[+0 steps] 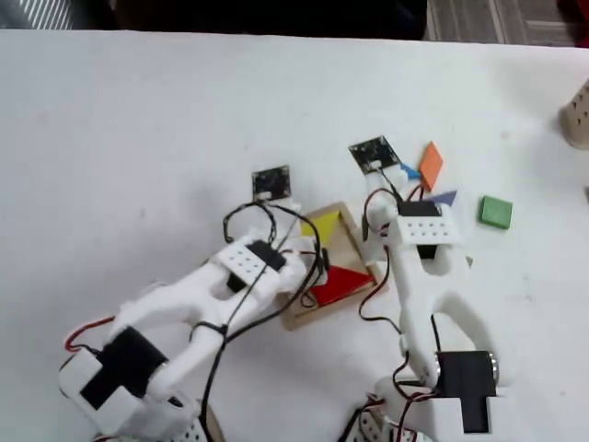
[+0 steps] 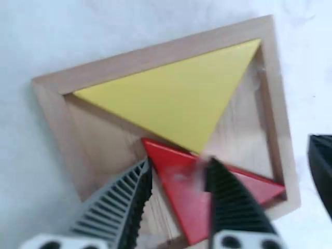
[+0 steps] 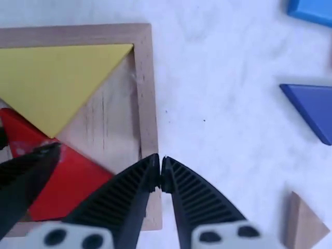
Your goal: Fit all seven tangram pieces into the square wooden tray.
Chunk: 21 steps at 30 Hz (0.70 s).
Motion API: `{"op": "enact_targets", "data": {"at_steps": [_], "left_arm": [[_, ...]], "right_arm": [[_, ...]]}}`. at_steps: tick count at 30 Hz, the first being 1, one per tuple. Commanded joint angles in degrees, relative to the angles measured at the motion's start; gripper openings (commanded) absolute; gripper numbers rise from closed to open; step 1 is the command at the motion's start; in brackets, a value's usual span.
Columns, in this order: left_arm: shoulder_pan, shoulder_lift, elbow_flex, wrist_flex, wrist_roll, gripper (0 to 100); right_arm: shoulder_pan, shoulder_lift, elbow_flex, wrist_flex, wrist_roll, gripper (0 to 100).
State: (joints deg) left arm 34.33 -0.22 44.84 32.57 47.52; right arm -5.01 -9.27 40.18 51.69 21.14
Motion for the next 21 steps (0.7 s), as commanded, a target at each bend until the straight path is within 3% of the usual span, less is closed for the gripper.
{"op": "enact_targets", "data": {"at_steps": [1,9,15,21], "left_arm": [[2.7,1.1,-1.1,1.4,-1.0,12],[4.8,1.0,-1.1,1.1,-1.3,15],[4.8,1.0,-1.1,-5.1,-1.5,15],[5.3,0.5,-1.1,-5.6,-1.5,16]], "right_arm": [[0.3,-2.5,-0.3,0.4,0.9,1.8],[0.1,-2.5,-0.3,1.2,1.0,1.8],[0.1,-2.5,-0.2,1.2,2.4,1.8],[0.1,-2.7,-0.2,1.3,2.4,1.8]]}}
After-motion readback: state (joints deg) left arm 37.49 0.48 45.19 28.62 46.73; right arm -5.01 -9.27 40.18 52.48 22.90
